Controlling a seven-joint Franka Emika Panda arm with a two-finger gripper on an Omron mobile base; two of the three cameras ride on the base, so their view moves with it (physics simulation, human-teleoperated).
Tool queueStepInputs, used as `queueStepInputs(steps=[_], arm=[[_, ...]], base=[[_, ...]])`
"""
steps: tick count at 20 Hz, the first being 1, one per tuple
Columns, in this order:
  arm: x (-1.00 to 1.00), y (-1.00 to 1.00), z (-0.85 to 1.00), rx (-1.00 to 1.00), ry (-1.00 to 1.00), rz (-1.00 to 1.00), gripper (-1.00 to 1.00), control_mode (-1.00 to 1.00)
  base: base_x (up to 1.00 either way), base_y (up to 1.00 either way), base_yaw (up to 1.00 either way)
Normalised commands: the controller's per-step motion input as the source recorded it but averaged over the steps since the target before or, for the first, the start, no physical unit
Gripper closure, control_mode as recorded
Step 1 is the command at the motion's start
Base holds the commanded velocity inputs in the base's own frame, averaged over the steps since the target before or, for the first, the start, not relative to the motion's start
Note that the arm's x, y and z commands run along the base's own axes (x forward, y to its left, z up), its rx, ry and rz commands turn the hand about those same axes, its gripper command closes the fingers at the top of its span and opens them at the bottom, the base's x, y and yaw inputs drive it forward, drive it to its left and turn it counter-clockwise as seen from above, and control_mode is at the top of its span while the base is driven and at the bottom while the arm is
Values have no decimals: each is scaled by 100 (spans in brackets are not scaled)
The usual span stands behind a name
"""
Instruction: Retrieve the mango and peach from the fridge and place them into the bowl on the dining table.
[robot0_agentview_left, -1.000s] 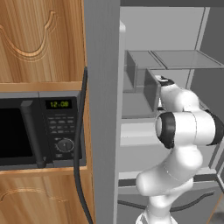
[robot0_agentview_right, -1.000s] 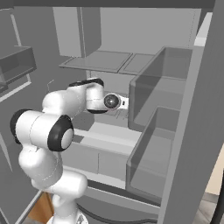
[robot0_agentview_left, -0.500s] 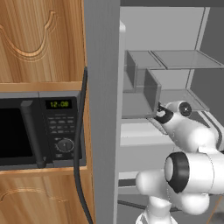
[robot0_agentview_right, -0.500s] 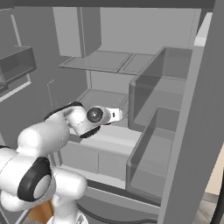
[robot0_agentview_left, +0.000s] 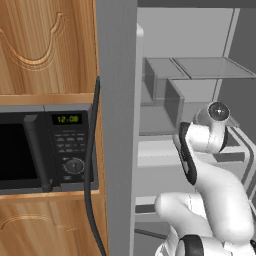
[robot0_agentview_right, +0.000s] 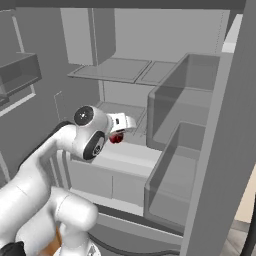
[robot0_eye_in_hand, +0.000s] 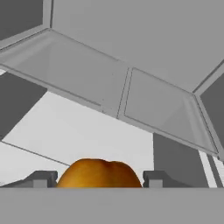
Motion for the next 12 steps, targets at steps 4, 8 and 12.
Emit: queueStepInputs(steps=[4,8,12], arm=[[-100,-25,100,1,8,0,100,-100],[-100,0,94,0,-4,8,100,-100],[-100,0,42,2,-34,19,100,-100]], base=[[0,0,0],[0,0,0],[0,0,0]])
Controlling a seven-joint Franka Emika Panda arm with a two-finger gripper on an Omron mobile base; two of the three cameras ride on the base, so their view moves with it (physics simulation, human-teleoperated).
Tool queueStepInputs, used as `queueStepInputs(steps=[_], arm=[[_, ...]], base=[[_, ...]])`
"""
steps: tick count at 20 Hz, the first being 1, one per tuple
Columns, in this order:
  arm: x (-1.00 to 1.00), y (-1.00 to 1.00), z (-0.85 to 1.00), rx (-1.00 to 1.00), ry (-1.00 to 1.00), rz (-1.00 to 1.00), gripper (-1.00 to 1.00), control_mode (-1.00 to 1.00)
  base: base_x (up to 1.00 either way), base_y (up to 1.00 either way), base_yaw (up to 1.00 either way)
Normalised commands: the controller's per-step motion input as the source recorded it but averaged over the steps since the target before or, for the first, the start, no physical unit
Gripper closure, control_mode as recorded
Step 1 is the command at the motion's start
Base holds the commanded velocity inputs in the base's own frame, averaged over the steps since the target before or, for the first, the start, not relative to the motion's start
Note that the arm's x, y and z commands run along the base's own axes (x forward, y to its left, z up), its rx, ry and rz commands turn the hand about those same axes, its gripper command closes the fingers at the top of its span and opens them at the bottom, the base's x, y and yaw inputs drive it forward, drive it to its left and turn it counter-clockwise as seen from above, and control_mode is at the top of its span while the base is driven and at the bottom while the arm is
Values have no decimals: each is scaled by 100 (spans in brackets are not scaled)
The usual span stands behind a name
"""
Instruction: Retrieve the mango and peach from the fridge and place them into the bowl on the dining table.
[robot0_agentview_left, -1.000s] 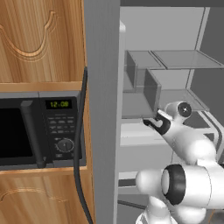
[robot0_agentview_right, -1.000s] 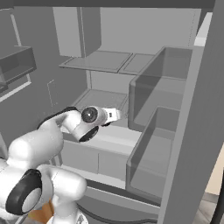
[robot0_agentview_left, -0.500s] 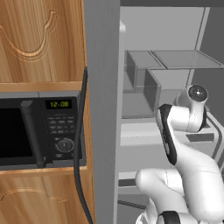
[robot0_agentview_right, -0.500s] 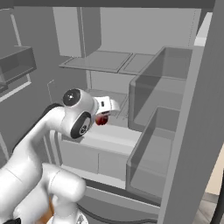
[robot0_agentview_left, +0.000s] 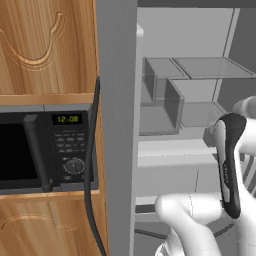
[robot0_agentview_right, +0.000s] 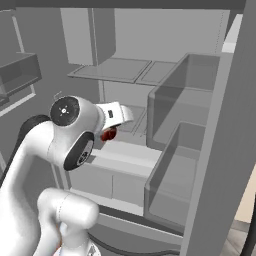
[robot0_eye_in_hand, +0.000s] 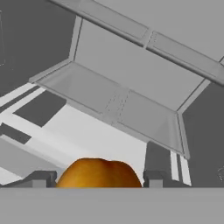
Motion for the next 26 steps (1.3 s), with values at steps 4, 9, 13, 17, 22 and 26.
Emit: queueStepInputs(steps=[4,9,13,17,22,26], arm=[[-91,0,0,1,-28,23,100,-100],[-7,2,0,0,0,2,100,-100],[-11,5,0,-1,0,0,100,-100],[0,11,0,-2,2,0,100,100],[0,0,0,0,0,0,100,100],[0,0,0,0,0,0,100,100]], base=[[0,0,0],[0,0,0],[0,0,0],[2,0,0],[-64,2,1],[-97,0,4]])
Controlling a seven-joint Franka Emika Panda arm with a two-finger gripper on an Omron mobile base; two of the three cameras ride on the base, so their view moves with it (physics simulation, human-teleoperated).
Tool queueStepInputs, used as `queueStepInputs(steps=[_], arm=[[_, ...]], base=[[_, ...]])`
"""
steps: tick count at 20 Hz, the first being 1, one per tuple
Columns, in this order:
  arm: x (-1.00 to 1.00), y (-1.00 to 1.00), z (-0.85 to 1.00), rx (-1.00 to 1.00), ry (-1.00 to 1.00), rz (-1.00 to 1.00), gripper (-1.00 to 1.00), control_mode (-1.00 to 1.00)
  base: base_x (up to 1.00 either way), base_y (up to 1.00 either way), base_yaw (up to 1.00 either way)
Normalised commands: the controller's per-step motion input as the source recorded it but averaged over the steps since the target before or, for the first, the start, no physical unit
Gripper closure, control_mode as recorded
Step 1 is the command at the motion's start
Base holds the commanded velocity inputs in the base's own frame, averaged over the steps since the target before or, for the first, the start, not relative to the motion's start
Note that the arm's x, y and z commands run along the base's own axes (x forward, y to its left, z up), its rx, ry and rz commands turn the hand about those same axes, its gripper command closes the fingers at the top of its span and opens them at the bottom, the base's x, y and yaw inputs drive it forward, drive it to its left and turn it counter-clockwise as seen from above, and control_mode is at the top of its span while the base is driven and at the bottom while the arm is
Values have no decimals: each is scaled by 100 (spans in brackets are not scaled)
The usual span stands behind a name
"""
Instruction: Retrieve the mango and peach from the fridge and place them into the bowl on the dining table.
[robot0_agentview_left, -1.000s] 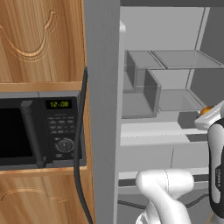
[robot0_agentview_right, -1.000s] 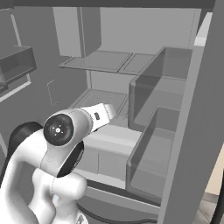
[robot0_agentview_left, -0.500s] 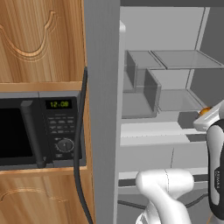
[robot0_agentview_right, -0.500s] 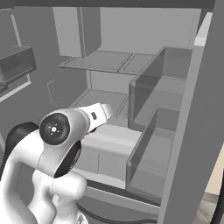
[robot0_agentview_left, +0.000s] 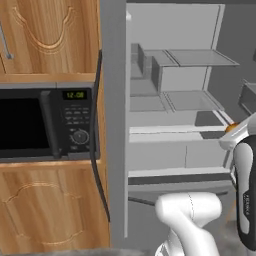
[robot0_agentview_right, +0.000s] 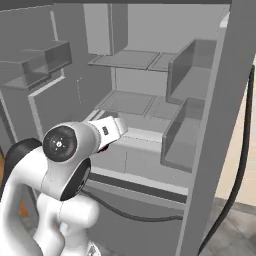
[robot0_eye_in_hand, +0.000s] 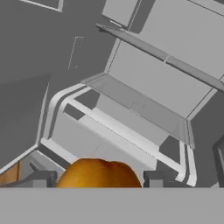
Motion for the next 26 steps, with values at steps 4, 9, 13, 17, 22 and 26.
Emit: queueStepInputs(steps=[4,9,13,17,22,26], arm=[[0,0,0,0,0,0,100,100],[0,0,0,0,0,0,100,100],[0,0,0,0,0,0,100,100],[0,0,0,0,0,0,100,100],[0,0,0,0,0,0,100,100],[0,0,0,0,0,0,100,100]], base=[[-74,-4,16],[-43,-16,33],[-55,-22,33],[-90,-37,30],[-96,-42,29],[-93,-38,30]])
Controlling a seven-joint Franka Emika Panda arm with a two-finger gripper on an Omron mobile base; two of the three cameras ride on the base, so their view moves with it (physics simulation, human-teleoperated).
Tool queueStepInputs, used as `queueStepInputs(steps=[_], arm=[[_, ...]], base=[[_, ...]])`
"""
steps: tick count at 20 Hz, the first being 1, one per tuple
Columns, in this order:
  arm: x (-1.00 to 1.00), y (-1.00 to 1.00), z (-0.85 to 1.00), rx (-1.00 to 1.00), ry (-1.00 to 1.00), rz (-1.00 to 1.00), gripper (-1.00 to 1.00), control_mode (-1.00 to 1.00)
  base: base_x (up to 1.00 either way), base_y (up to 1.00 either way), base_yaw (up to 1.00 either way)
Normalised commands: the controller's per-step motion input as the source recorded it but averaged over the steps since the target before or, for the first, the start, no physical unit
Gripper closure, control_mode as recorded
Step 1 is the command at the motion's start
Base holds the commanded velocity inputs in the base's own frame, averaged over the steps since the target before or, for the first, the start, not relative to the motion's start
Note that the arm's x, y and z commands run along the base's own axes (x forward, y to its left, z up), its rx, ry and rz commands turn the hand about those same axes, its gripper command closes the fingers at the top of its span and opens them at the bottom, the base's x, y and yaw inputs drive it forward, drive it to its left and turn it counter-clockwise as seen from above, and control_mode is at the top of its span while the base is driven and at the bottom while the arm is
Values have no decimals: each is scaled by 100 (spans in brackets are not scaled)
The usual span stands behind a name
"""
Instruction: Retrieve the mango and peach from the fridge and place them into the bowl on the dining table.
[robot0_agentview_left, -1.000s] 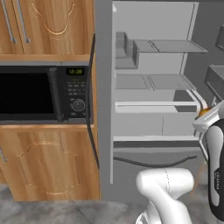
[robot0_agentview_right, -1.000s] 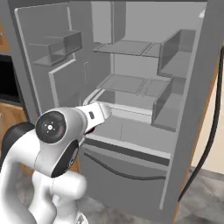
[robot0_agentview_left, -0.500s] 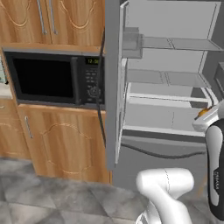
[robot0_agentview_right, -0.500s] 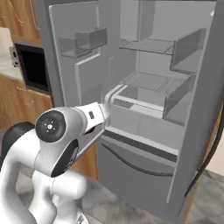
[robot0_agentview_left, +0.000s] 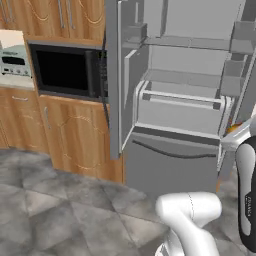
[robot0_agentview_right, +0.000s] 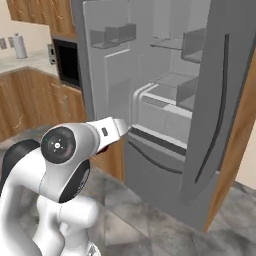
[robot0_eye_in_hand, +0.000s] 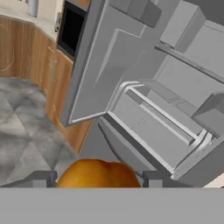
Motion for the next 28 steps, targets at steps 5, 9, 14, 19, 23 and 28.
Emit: queueStepInputs(steps=[5,9,14,19,23,28], arm=[[0,0,0,0,0,0,100,100],[0,0,0,0,0,0,100,100],[0,0,0,0,0,0,100,100],[0,0,0,0,0,0,100,100],[0,0,0,0,0,0,100,100],[0,0,0,0,0,0,100,100]], base=[[-80,-40,34],[-41,-31,42],[-35,-19,44],[-50,-9,47],[-78,-6,53],[-87,-2,53]])
